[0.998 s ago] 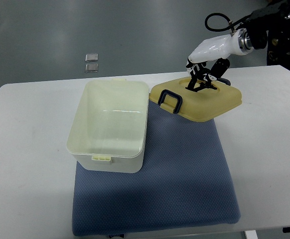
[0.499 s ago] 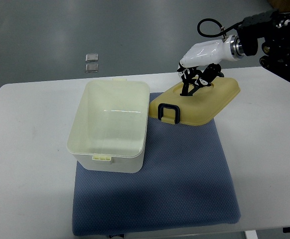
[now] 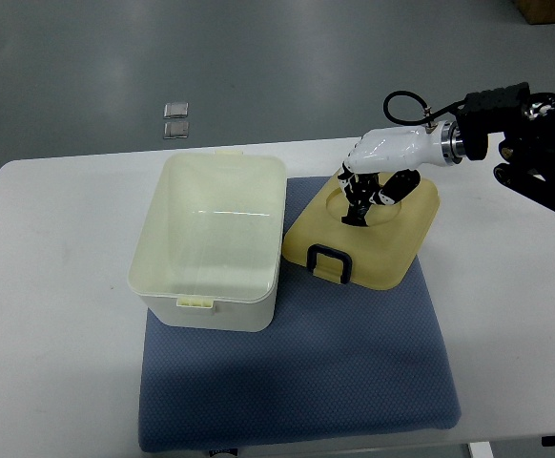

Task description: Open white storage box with right hand

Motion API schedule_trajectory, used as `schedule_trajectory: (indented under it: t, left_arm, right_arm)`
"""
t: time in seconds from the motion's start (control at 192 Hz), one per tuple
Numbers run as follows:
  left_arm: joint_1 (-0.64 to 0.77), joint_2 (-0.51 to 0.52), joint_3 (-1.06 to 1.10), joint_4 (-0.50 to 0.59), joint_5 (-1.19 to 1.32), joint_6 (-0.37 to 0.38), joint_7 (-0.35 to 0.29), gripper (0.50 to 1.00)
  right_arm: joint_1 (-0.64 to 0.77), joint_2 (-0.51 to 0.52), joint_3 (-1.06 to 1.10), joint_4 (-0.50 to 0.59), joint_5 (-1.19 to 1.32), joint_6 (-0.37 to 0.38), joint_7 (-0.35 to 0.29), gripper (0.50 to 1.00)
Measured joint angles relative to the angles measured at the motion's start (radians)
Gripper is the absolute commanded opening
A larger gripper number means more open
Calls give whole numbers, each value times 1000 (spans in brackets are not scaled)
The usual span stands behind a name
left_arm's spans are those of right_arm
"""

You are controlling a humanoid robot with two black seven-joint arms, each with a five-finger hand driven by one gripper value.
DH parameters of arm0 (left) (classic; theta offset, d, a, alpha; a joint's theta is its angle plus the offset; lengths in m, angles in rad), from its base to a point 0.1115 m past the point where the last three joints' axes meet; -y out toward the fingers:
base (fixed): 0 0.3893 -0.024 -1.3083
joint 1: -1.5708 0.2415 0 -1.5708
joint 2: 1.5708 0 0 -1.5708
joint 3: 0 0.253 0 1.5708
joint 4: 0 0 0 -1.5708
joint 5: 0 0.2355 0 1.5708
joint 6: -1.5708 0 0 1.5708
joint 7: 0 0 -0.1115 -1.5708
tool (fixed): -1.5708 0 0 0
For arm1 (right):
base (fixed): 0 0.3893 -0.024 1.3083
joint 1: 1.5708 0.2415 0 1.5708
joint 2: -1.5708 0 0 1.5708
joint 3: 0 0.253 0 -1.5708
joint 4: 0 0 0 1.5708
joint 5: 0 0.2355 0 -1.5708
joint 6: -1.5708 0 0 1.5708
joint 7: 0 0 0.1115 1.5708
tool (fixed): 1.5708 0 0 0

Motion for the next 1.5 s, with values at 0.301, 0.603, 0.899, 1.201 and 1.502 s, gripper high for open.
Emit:
schedule_trajectory:
  t: [0.301, 0.603, 0.899, 1.201, 1.502]
  left_arm:
    - [0, 0, 0, 0, 0, 0, 0, 1000]
    - [-1, 0, 0, 0, 0, -1, 0, 1000]
    - [-2, 0, 0, -5, -1, -2, -1, 1000]
    - [-2, 0, 0, -17, -2, -2, -1, 1000]
    - [-2, 0, -2, -23, -5, -1, 0, 1000]
  right_arm:
    - [-70, -3, 0, 8, 0, -43, 0, 899]
    - [-63, -47, 7, 9, 4, -37, 0, 911]
    - [-14, -118, 56, -16, 402, 65, 0, 911]
    - [-167, -71, 210, -153, 1181, 67, -144, 911]
    - [-301, -7, 246, -157, 1623, -21, -193, 913]
